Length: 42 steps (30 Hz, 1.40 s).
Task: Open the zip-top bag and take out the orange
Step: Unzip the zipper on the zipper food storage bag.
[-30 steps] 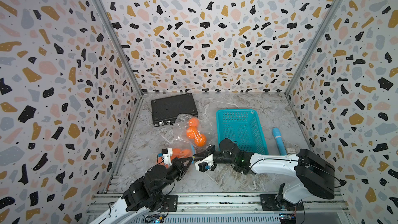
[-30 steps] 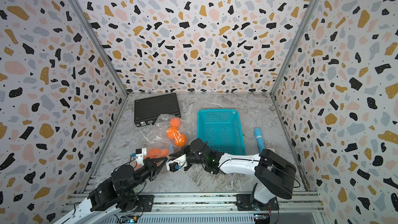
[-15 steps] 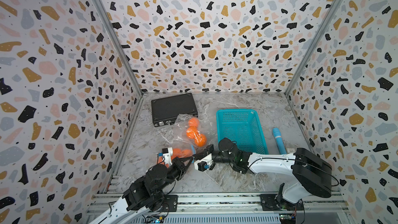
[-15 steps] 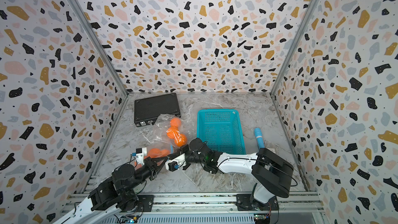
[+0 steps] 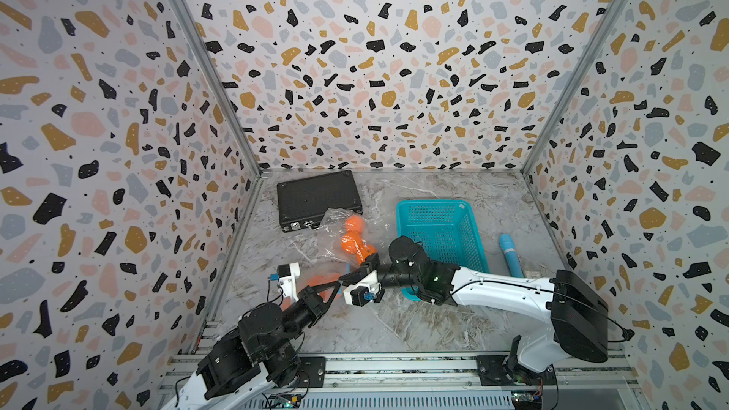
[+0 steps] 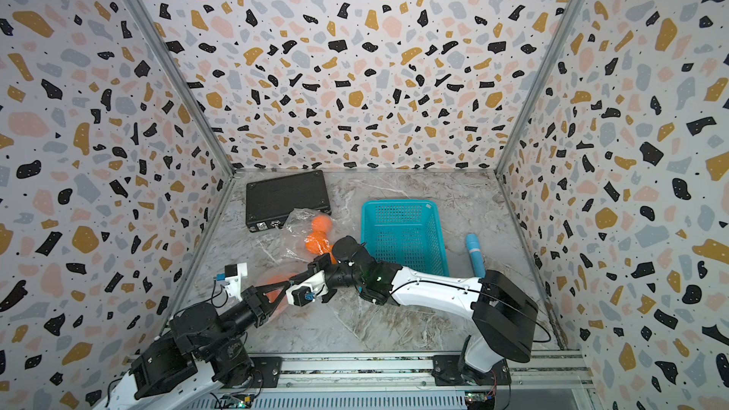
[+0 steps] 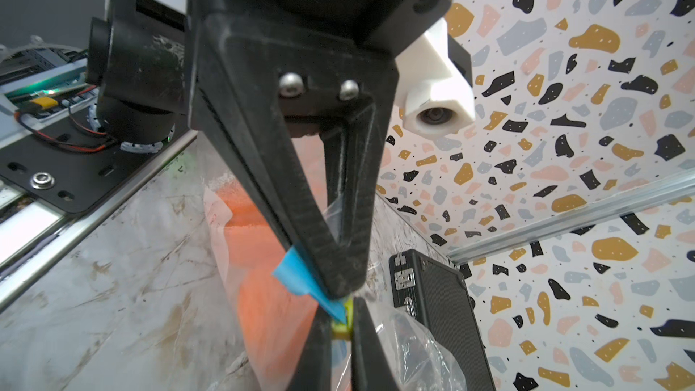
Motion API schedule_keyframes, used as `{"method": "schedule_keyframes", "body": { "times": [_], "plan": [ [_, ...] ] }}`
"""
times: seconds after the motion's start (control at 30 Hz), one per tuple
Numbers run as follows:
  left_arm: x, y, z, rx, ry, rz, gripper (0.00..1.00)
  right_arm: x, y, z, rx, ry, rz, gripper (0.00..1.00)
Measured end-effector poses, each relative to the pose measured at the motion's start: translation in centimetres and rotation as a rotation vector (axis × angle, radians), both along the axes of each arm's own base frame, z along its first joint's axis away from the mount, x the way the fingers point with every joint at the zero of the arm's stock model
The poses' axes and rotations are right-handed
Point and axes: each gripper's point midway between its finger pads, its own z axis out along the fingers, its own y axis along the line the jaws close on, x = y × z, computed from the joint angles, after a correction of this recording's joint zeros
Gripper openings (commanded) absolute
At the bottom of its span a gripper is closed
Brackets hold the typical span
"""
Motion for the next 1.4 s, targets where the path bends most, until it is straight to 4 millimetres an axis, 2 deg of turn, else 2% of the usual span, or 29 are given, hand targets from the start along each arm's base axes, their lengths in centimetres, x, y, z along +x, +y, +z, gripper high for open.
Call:
{"method": "schedule_keyframes", "body": {
  "times": [0.13,0.27,0.5,0.6,0.73,0.93,1.07,1.2,1.4],
  "plan": [
    [-0.4,1.0,0.3,0.036,-0.025,0.010,0.00,0.1,1.0,0.1,-0.018,0.015,0.023,0.00],
    [-0.8,1.3,-0.3,0.070,-0.021,0.000,0.00,0.3,1.2,-1.2,-0.047,0.031,0.026,0.00],
    [-1.1,1.1,-0.4,0.082,-0.027,-0.029,0.00,4.5,0.0,-4.4,-0.128,0.073,-0.070,0.00],
    [-1.3,0.9,-0.2,0.072,-0.032,-0.040,0.00,5.2,-0.3,-4.6,-0.137,0.076,-0.088,0.00],
    [-1.3,0.8,0.2,0.060,-0.042,-0.049,0.00,6.6,-0.6,-4.0,-0.133,0.071,-0.121,0.00],
    [-1.7,0.5,0.5,0.048,-0.050,-0.078,0.00,10.6,-1.1,-2.4,-0.118,0.069,-0.199,0.00],
    [-2.1,0.1,0.7,0.039,-0.055,-0.105,0.00,13.4,-2.3,-3.3,-0.140,0.093,-0.267,0.00],
    [-2.7,-0.3,0.9,0.030,-0.059,-0.149,0.00,15.1,-3.1,-4.1,-0.160,0.104,-0.329,0.02],
    [-4.3,-0.5,3.7,-0.033,-0.116,-0.227,0.00,21.1,-4.2,-6.0,-0.194,0.108,-0.483,0.01]
  ]
}}
